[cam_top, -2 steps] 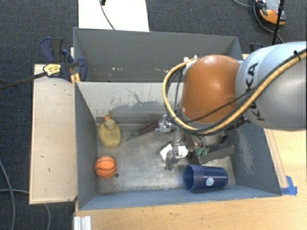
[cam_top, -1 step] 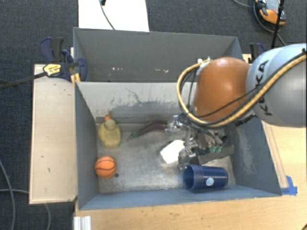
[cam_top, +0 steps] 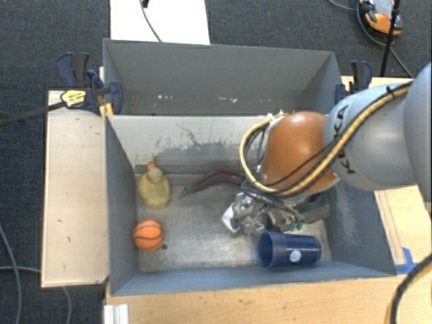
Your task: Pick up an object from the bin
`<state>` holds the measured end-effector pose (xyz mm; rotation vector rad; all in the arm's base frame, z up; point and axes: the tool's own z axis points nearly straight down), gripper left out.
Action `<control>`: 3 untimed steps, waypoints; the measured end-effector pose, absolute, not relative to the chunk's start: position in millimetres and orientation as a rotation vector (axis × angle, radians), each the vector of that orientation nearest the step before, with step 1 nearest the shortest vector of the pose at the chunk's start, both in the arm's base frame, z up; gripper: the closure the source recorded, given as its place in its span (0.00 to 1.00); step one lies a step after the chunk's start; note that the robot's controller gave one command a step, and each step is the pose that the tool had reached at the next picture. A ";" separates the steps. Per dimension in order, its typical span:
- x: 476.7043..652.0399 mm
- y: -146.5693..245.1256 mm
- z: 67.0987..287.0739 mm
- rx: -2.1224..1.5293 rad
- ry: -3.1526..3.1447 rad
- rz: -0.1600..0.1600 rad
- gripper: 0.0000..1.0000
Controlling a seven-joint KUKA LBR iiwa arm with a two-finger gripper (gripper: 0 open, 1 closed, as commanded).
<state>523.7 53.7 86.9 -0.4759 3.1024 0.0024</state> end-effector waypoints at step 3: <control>502.2 55.5 246.2 -0.346 3.116 0.001 0.00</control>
Offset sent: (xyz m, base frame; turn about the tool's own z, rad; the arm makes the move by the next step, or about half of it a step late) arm -0.0232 0.0016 0.1571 0.0838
